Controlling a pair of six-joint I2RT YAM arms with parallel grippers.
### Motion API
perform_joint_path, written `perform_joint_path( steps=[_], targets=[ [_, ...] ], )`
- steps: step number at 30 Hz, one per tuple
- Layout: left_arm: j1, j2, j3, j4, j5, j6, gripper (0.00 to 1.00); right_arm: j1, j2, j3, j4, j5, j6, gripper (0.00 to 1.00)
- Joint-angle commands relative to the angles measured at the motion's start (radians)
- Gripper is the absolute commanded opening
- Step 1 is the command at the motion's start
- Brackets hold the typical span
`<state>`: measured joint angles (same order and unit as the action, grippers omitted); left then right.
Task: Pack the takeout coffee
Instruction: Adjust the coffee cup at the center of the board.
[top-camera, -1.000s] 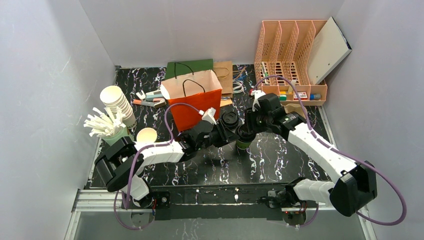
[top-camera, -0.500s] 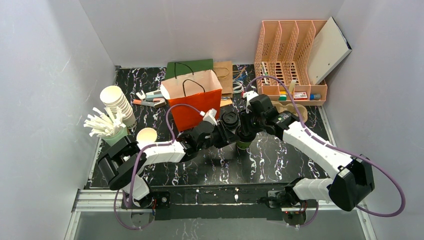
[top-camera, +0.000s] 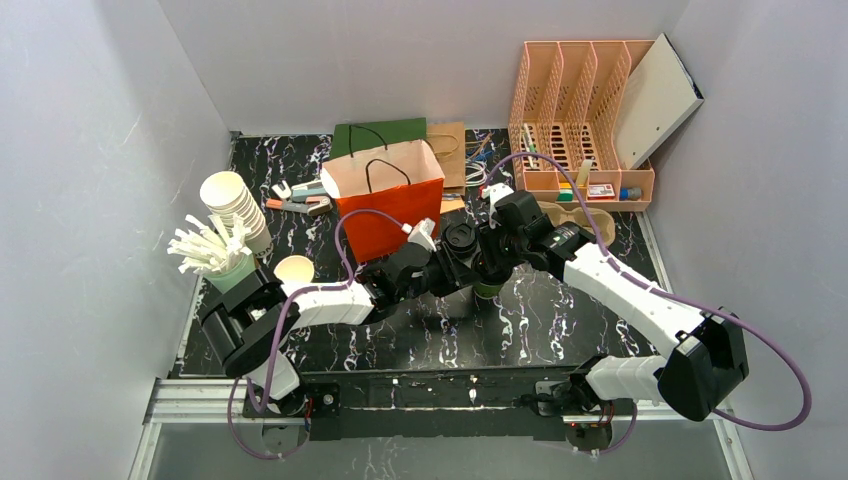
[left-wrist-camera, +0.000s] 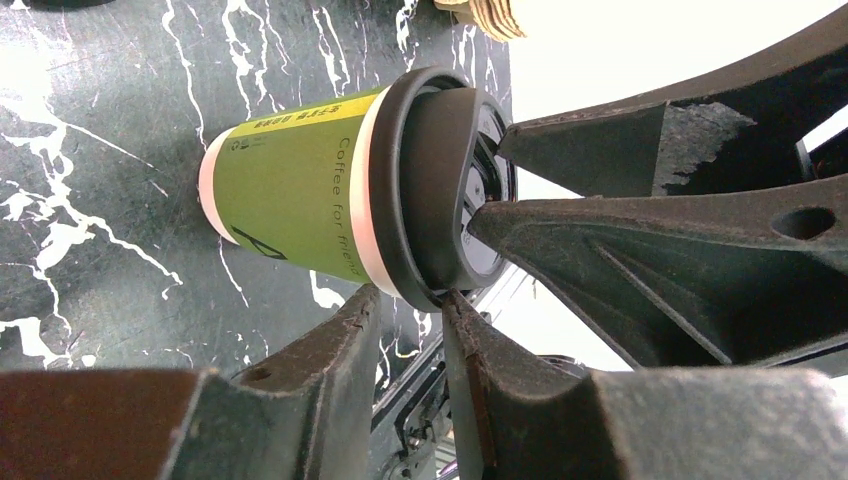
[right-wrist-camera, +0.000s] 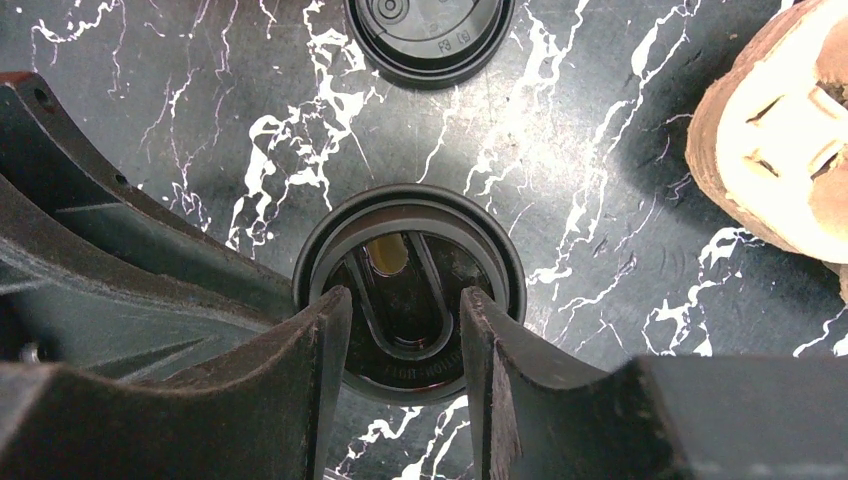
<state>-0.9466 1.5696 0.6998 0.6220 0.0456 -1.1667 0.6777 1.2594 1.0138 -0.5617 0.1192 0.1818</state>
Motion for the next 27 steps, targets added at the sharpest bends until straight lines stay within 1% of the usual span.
perform_joint_path(
  steps=[1, 27],
  targets=[
    [-0.006, 0.017, -0.010, 0.002, -0.007, -0.003, 0.27, 0.008, 0.001, 0.045, -0.031, 0.014, -0.007, 0.53],
    [-0.008, 0.075, -0.065, 0.024, -0.021, -0.012, 0.18, 0.011, 0.002, -0.007, -0.039, 0.026, 0.004, 0.52]
  ],
)
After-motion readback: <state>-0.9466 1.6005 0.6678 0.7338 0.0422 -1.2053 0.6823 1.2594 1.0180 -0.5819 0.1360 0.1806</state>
